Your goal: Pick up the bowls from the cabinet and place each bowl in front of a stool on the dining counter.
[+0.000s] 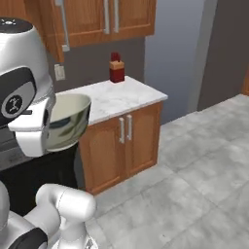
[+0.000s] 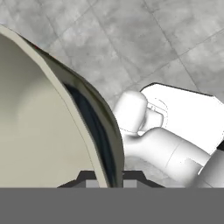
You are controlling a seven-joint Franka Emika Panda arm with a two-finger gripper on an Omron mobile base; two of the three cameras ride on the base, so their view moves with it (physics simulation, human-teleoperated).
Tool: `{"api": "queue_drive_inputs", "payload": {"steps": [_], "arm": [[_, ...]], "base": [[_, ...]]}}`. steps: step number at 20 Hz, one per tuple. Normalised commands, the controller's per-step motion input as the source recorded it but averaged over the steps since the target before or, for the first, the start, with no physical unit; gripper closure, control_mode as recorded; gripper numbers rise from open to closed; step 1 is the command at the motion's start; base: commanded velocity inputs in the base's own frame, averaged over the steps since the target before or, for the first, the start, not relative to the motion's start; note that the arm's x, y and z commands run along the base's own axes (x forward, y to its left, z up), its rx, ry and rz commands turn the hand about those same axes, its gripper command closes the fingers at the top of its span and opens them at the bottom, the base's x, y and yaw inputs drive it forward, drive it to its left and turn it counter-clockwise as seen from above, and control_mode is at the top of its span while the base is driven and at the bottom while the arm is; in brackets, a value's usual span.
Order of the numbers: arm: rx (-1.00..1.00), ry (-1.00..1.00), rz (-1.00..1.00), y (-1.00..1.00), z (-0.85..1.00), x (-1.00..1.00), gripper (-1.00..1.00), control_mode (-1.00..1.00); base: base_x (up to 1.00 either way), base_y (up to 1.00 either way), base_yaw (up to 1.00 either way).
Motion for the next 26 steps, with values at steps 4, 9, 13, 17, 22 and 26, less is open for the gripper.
{"api": "queue_drive_inputs", "payload": {"steps": [4, 9, 13, 17, 22, 26], "arm": [[0.0, 0.0, 0.0, 0.0, 0.0, 0.0, 1.0, 1.0], [0.0, 0.0, 0.0, 0.0, 0.0, 0.0, 1.0, 1.0], [0.0, 0.0, 0.0, 0.0, 0.0, 0.0, 1.0, 1.0], [0.0, 0.0, 0.0, 0.0, 0.0, 0.0, 1.0, 1.0], [0.0, 0.0, 0.0, 0.0, 0.0, 0.0, 1.0, 1.0], [0.0, 0.0, 0.0, 0.0, 0.0, 0.0, 1.0, 1.0]], "base": [[0.0, 0.0, -1.0], [0.08, 0.0, -0.93], [0.43, 0.0, -0.77], [0.79, 0.0, -0.63], [1.0, 0.3, -0.3], [1.0, 0.39, -0.14]]}}
